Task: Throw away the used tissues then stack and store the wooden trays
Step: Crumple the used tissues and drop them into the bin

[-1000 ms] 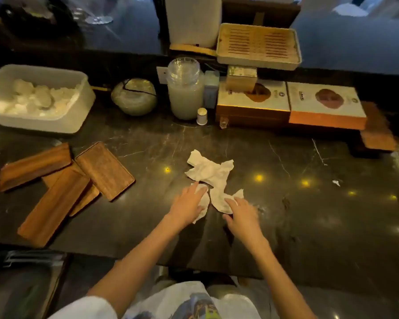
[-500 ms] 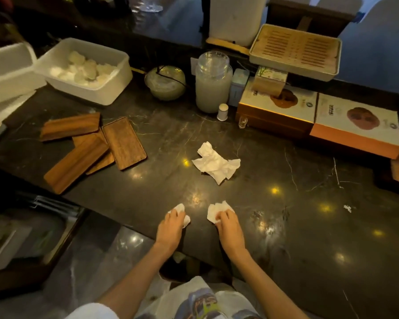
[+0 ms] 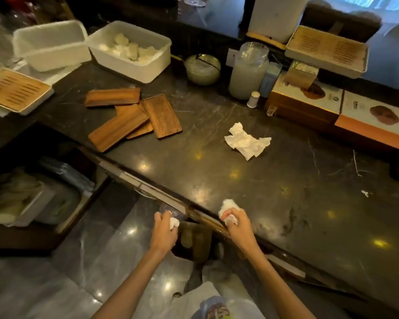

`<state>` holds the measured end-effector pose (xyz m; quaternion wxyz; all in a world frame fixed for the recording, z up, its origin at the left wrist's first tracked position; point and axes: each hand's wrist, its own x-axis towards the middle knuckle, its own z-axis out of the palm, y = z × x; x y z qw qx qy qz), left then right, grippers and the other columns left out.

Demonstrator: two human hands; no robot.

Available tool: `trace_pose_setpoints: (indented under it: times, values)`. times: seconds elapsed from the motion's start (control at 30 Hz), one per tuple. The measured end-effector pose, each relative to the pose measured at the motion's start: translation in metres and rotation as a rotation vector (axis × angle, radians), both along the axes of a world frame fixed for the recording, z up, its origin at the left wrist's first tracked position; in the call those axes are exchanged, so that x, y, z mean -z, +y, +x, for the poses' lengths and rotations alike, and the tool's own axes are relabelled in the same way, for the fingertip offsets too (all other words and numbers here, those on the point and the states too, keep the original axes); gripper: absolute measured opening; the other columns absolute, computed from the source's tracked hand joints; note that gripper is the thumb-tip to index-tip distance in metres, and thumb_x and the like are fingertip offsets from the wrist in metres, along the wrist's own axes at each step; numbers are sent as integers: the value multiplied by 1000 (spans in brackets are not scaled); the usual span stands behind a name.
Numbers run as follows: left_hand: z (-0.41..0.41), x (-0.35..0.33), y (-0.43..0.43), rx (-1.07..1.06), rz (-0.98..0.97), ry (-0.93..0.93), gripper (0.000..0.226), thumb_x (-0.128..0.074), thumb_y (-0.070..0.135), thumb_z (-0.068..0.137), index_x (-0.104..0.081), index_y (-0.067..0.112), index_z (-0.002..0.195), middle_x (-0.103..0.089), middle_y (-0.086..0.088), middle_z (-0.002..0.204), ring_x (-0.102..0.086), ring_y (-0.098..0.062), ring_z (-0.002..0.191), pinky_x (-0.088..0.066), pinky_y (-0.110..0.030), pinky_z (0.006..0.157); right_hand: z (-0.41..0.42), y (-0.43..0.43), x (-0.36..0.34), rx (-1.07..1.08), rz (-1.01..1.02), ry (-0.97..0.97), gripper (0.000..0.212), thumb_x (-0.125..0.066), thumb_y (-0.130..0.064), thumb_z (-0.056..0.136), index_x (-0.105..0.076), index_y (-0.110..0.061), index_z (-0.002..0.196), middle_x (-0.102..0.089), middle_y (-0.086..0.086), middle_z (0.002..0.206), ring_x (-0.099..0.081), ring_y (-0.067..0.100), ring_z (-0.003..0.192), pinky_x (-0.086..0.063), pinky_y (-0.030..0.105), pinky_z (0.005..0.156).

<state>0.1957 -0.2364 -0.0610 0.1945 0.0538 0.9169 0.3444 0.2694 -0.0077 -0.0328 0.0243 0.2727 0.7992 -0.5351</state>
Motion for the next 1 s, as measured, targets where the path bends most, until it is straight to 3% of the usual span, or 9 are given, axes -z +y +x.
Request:
trace_pose_setpoints:
  times: [0.1,0.23,0.37,0.47,0.6,0.67,0.77,0.9,1.0]
  values:
    - [17,0,-34,-28,73,34,22,-57,1,85,-52,20,94,-43,3,103,-48,-1,75,-38,-10,56,27,-31,2,-7,-75,12,44,-45,6,83,-71,-28,75,-67,-25,100,-56,-11,102,-42,2,78]
    - [40,-4,-71,4,102,66,17,-57,-4,80,-60,11,88,-54,1,88,-53,-14,74,-37,-14,59,60,-75,6,-24,-113,96,40,-46,2,87,-68,-28,73,-67,-17,93,-63,2,92,-51,15,66]
    - [68,-4,-90,-62,165,-185,17,-56,6,80,-54,22,77,-59,3,77,-58,-18,75,-44,-28,60,92,-101,8,-81,-201,33,36,-51,-17,81,-53,-39,109,-39,-22,123,-42,-14,109,-45,14,71]
    - [84,-3,-95,-106,191,-386,12,-52,11,88,-49,19,97,-54,-6,97,-53,-16,80,-42,-29,61,110,-107,11,-74,-206,-16,48,-51,-8,91,-38,-39,126,-29,-15,125,-42,2,113,-51,7,67]
    - [100,-8,-104,-104,297,-516,40,-53,8,86,-34,22,117,-39,-6,114,-49,-15,91,-46,-27,66,119,-106,15,-86,-159,-98,34,-53,-30,98,-48,-29,132,-37,-10,139,-51,6,116,-52,16,82]
    - [104,-13,-106,-90,407,-555,49,-54,9,88,-28,32,122,-40,-4,113,-54,-19,96,-52,-26,64,119,-101,14,-105,-66,-108,30,-54,-34,97,-58,-28,126,-42,-12,142,-49,6,125,-46,14,89]
    - [103,-14,-101,-184,577,-599,52,-53,10,96,-30,39,132,-41,-1,119,-60,-30,102,-61,-34,64,116,-93,14,-135,-171,-115,26,-53,-21,98,-69,-38,106,-60,-14,124,-61,9,114,-52,12,77]
    - [95,12,-83,-300,521,-572,22,-41,11,102,-55,24,115,-57,-9,105,-67,-23,77,-54,-31,51,97,-81,30,30,-486,-286,42,-45,6,89,-78,-20,95,-66,4,109,-63,17,104,-56,25,76]
    - [78,58,-61,-390,442,-606,22,-41,5,99,-62,9,96,-54,-9,88,-51,-18,67,-40,-23,52,74,-80,64,149,-475,-377,47,-40,5,86,-74,-15,62,-66,9,76,-62,19,69,-50,24,57]
